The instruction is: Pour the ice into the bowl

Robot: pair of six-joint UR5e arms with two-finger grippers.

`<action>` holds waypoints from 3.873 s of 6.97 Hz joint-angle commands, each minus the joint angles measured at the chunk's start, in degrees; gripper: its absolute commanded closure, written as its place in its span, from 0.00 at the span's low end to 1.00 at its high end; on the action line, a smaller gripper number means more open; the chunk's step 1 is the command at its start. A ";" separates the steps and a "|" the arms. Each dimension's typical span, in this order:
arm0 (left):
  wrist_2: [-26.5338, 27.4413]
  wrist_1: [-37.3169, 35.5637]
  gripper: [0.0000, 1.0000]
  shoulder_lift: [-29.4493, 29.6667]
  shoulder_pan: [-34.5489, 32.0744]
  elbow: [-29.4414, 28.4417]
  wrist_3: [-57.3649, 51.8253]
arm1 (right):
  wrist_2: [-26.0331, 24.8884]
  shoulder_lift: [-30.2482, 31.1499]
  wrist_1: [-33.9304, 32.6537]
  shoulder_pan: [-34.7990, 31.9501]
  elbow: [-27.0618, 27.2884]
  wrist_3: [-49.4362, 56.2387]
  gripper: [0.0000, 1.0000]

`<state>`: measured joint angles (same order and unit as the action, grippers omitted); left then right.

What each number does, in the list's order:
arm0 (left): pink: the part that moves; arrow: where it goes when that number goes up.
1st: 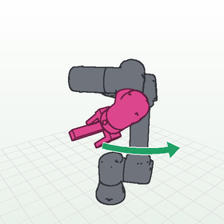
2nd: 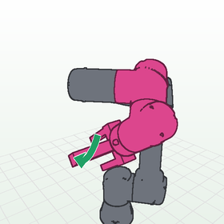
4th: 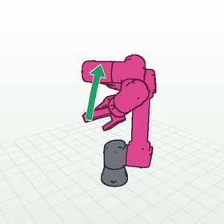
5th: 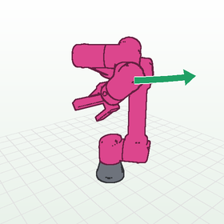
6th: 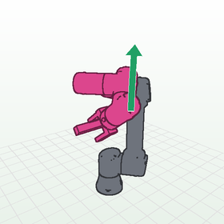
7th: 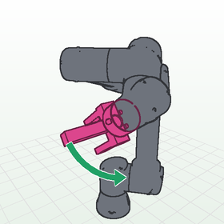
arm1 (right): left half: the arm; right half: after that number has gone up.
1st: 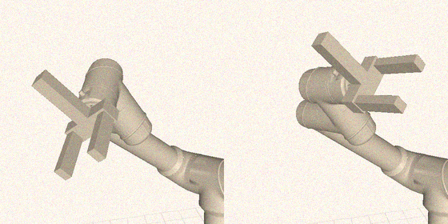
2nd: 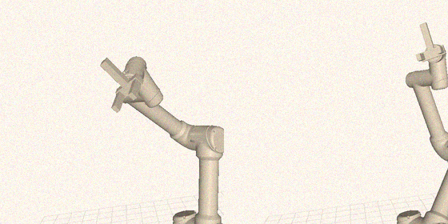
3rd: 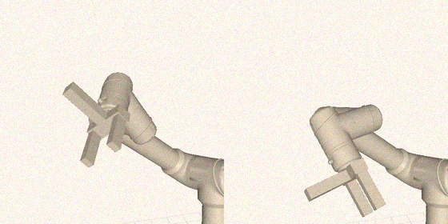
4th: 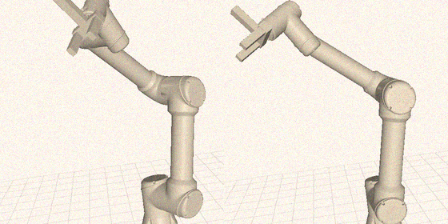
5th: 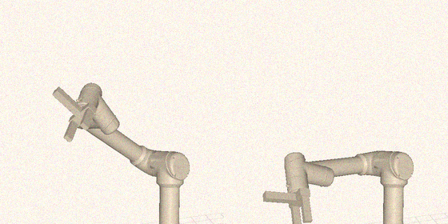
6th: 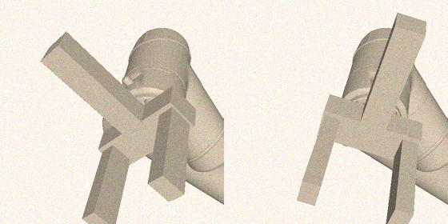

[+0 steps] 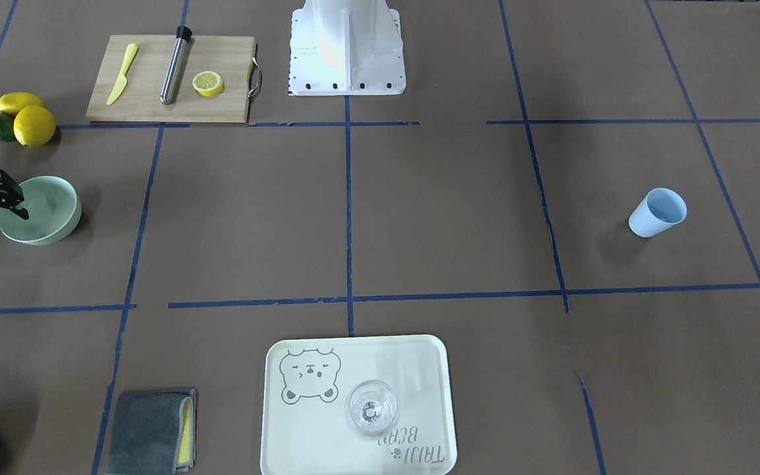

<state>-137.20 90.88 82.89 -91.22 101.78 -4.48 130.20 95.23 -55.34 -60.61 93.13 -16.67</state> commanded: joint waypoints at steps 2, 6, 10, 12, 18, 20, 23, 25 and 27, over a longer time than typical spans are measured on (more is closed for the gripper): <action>0.00 0.09 0.00 -0.01 -0.02 0.00 0.00 | -2.24 -0.04 -0.03 0.85 -0.06 -0.29 1.00; -0.09 0.09 0.00 0.07 -0.01 0.00 0.00 | -0.82 -11.58 -0.73 5.37 4.42 -19.70 1.00; -0.35 0.09 0.00 0.07 0.07 0.09 0.00 | -15.71 -37.94 -17.17 23.66 2.93 -43.06 1.00; -0.35 0.09 0.00 0.07 0.07 0.09 0.00 | -22.85 -50.26 -20.16 30.00 -5.80 -51.85 1.00; -0.53 0.09 0.00 0.07 0.07 0.09 0.00 | -27.81 -64.99 -19.89 36.27 -24.49 -56.72 0.76; -0.53 0.09 0.00 0.07 0.07 0.00 0.00 | -27.72 -64.99 -19.98 35.92 -23.97 -56.55 0.01; 0.17 4.62 0.00 -0.01 0.07 -0.17 0.00 | -26.57 -62.20 -26.44 28.03 -19.86 -50.70 0.00; 0.17 5.54 0.00 0.16 0.25 0.00 0.09 | -25.27 -50.73 -29.12 20.75 -7.60 -35.38 0.00; 0.00 11.75 0.00 0.78 0.34 -0.52 0.09 | -10.91 -40.34 -29.12 7.07 -2.53 -16.65 0.00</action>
<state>-137.11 99.26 83.50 -90.93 101.47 -4.33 112.01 48.98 -84.17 -45.68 87.58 -44.39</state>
